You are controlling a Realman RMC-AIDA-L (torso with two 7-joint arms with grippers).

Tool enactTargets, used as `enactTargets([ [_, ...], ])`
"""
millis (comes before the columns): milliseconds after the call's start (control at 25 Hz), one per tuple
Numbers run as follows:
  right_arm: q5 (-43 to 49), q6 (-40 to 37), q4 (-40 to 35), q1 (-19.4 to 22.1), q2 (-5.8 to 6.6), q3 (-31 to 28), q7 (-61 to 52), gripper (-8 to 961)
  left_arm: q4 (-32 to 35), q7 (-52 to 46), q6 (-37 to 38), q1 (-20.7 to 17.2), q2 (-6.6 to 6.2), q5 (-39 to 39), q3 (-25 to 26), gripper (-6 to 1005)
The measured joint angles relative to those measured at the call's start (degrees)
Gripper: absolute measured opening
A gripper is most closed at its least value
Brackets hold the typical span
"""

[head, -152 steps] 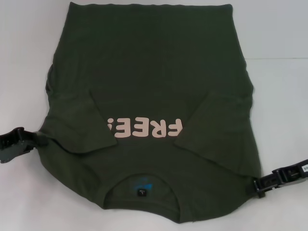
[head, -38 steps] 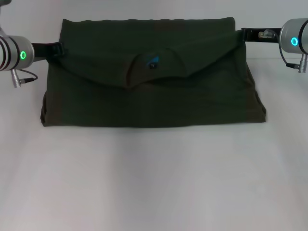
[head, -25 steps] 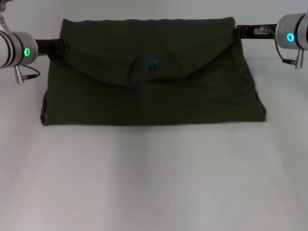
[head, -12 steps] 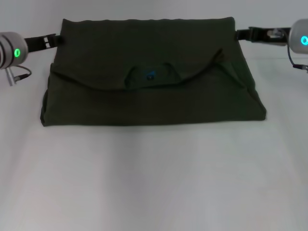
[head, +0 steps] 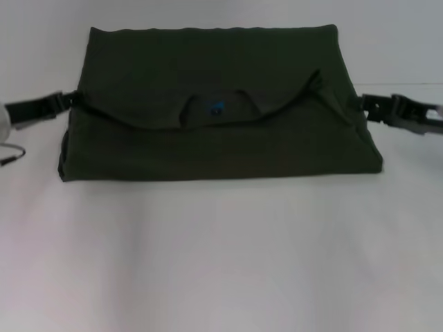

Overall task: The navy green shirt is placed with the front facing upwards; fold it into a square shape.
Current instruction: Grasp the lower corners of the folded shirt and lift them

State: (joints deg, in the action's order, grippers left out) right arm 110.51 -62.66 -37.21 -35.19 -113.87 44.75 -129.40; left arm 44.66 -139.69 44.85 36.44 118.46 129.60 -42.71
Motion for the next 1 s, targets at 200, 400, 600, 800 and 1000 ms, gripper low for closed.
enactTargets([
  [200, -4.30, -6.08, 0.75, 4.06, 0.11, -1.82, 4.15, 707, 0.07, 9.00, 8.95, -3.37, -0.61, -3.89, 4.24, 894],
  [400, -4.58, -6.82, 0.94, 4.82, -0.15, -2.66, 5.51, 706, -1.14, 11.95, 11.54, -4.15, -1.10, -3.26, 7.61, 908],
  [600, -4.57, -6.85, 1.01, 4.31, -0.19, -2.66, 6.06, 707, -3.81, 12.14, 11.15, -3.52, -1.12, -1.51, 6.92, 904],
  [800, -4.64, -7.08, 1.01, 4.20, -0.24, -3.02, 6.10, 707, -5.69, 12.29, 9.51, -3.13, -0.65, -0.58, 5.41, 899],
  [1000, -4.70, -7.19, 1.01, 4.26, -0.32, -3.17, 6.12, 707, -6.85, 12.87, 8.51, -2.81, -0.52, -0.49, 4.61, 893],
])
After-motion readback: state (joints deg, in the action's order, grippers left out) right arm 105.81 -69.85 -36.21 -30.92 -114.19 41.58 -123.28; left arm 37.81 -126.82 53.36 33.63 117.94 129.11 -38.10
